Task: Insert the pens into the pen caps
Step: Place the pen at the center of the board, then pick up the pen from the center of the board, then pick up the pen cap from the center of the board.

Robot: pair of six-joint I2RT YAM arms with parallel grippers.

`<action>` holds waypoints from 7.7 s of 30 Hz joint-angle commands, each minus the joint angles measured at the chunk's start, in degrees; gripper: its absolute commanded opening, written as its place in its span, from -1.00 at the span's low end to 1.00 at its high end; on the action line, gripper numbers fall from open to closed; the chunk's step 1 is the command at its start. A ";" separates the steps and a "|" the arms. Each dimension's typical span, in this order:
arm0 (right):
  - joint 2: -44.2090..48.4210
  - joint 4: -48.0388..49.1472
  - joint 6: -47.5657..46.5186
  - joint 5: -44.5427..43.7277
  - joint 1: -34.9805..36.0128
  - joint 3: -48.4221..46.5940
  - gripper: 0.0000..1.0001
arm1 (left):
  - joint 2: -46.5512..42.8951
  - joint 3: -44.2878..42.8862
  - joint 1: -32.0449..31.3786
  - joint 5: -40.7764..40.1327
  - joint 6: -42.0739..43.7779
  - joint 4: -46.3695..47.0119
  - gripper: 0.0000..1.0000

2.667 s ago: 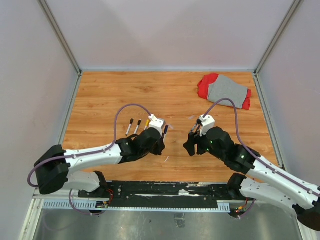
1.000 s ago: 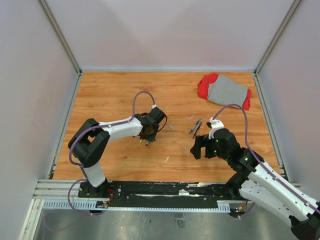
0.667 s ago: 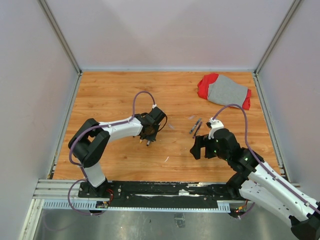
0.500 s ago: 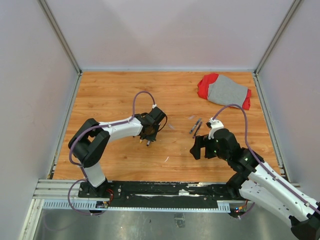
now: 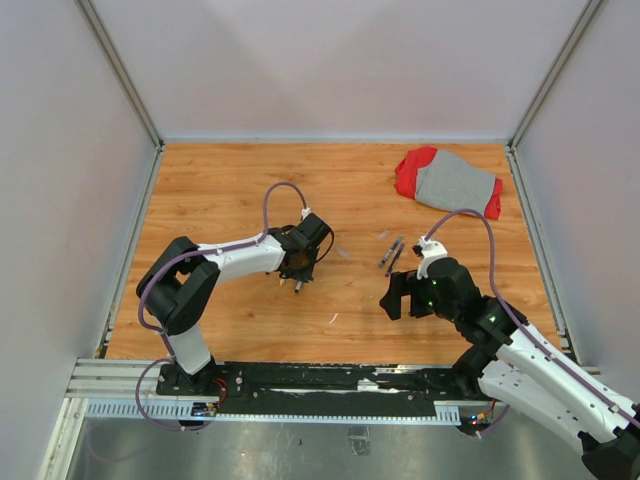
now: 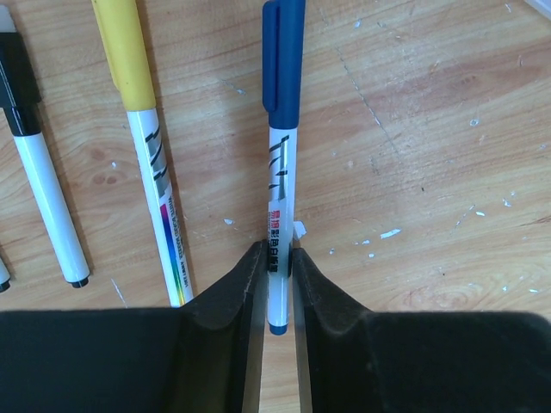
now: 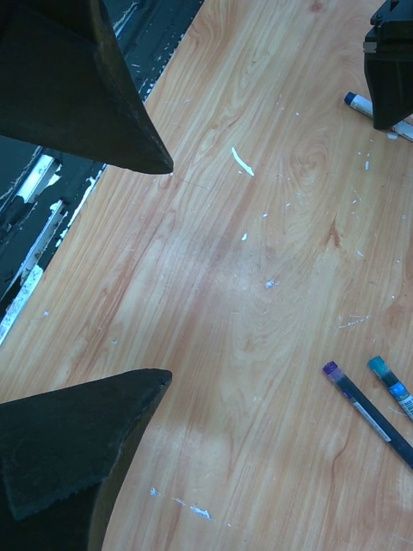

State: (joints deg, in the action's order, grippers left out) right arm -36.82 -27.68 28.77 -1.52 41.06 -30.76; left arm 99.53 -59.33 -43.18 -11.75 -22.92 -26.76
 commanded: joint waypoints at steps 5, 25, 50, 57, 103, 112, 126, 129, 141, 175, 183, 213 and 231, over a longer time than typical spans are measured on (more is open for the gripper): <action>0.84 0.40 0.67 0.11 -0.53 0.79 0.90 | 0.46 1.06 0.38 2.04 -1.60 1.44 -0.64; 0.32 0.48 -0.05 -0.99 -0.46 -0.56 0.91 | -11.14 1.17 0.38 0.06 2.42 4.46 -0.26; -21.84 13.40 1.78 -1.41 -17.21 -6.66 0.17 | -53.83 11.37 0.38 5.19 7.30 -1.31 -0.36; -28.28 16.55 3.58 -3.21 -18.64 -9.51 0.13 | -56.36 12.99 0.38 4.07 8.31 -1.34 -0.33; -61.66 1.54 16.05 -11.31 -17.77 -29.83 -0.27 | -56.17 13.94 0.38 2.35 8.77 -0.79 -0.28; -62.94 1.49 15.35 -11.22 -17.77 -29.71 -0.44 | -56.07 13.98 0.38 2.43 8.85 -0.78 -0.27; -55.33 2.43 13.28 -12.53 -18.18 -22.43 -0.83 | -54.68 13.96 0.38 4.12 6.22 0.91 -0.16; -50.59 3.85 10.62 -11.17 -18.29 -19.76 -0.89 | -53.79 14.49 0.38 6.48 3.64 3.17 -0.03; -26.27 27.84 7.59 12.97 -17.58 0.16 -0.97 | -50.70 24.05 -4.08 13.00 -6.37 22.44 0.36; -17.41 60.73 30.63 13.25 3.09 9.74 -0.99 | -37.41 31.12 -12.27 13.72 -14.76 49.65 -0.12; -17.50 61.30 30.51 12.48 5.24 9.83 -0.99 | -36.84 30.94 -12.28 13.20 -15.27 50.49 -0.47; -9.59 19.60 -2.07 -3.99 5.80 -1.27 0.36 | -47.97 20.27 -5.14 5.89 -3.36 18.21 -0.99; -38.96 9.34 -16.55 4.61 1.25 -21.01 0.37 | -64.26 12.89 -1.02 -2.74 6.48 -2.96 -0.99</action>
State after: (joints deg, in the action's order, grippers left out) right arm -69.34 -15.81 17.34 -0.95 43.48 -47.18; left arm 38.04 -45.98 -44.42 -11.42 -19.51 -25.54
